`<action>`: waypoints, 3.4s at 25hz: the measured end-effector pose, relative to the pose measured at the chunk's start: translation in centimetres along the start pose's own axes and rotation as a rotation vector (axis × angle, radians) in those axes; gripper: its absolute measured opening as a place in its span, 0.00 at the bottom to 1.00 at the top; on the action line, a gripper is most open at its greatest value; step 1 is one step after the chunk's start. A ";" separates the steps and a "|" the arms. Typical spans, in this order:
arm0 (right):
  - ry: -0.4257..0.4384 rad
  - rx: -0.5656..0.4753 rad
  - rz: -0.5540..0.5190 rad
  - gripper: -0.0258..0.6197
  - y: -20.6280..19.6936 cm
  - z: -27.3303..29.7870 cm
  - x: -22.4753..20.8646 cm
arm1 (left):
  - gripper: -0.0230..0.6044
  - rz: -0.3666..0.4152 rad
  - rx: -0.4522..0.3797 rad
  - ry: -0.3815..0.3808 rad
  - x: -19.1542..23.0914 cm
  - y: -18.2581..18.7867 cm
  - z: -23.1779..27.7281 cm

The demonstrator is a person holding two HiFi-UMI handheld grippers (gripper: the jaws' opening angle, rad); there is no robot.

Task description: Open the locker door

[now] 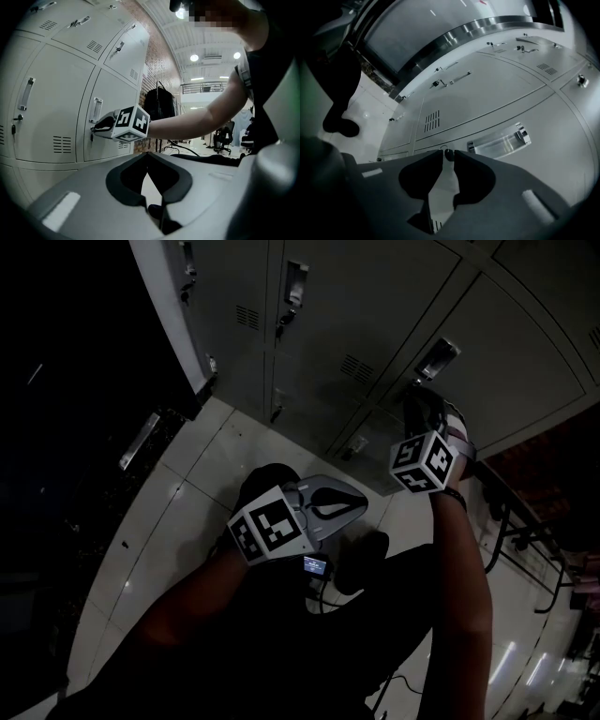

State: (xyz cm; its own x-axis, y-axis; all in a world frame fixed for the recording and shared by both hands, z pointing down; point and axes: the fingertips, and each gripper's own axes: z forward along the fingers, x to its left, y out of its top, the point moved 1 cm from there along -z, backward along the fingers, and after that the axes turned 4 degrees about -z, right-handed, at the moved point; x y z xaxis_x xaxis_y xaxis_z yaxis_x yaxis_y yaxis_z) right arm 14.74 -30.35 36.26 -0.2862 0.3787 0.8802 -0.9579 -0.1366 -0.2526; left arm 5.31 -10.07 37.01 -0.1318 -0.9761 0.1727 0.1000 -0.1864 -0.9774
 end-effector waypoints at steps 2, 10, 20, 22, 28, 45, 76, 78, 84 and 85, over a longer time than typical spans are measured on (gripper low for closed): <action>-0.020 0.033 -0.073 0.17 0.0 0.4 0.1 | 0.06 0.010 0.000 -0.001 0.0 0.0 -0.1; -0.110 0.111 -0.242 0.08 -0.2 0.2 0.9 | 0.06 0.003 -0.003 0.001 0.1 -0.1 -0.4; -0.143 -0.004 -0.286 0.08 0.1 -7.8 4.6 | 0.06 0.008 0.003 0.004 0.4 -0.2 -0.8; -0.150 -0.021 -0.275 0.08 -0.5 -9.9 5.4 | 0.06 0.009 0.007 0.003 0.4 -0.2 -0.7; -0.146 -0.039 -0.226 0.09 -3.0 -15.3 7.2 | 0.06 0.009 0.026 0.006 0.4 -0.7 -0.5; -0.123 0.102 -0.141 0.11 -13.9 -23.8 8.3 | 0.06 0.016 0.058 -0.004 0.1 -1.0 0.8; 0.026 -0.230 0.760 0.04 -12.5 -29.4 9.1 | 0.06 0.028 0.087 -0.004 -0.3 -1.4 1.5; 0.066 -0.275 0.817 0.04 -11.5 -28.7 9.2 | 0.06 0.028 0.086 -0.006 -0.4 -1.5 1.5; 0.202 -0.416 0.971 0.04 -9.3 -26.8 9.7 | 0.06 0.028 0.088 -0.005 -0.3 -1.4 1.4; 0.212 -0.430 1.000 0.04 -9.3 -26.7 9.6 | 0.06 0.029 0.089 -0.005 -0.3 -1.4 1.4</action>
State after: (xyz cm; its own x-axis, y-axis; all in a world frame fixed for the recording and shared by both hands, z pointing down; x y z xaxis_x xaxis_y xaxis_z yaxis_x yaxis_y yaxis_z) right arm 20.21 -0.99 36.34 -0.8942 0.4296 0.1257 -0.2097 -0.1541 -0.9656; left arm 6.57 -9.70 38.54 -0.1227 -0.9817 0.1458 0.1910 -0.1675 -0.9672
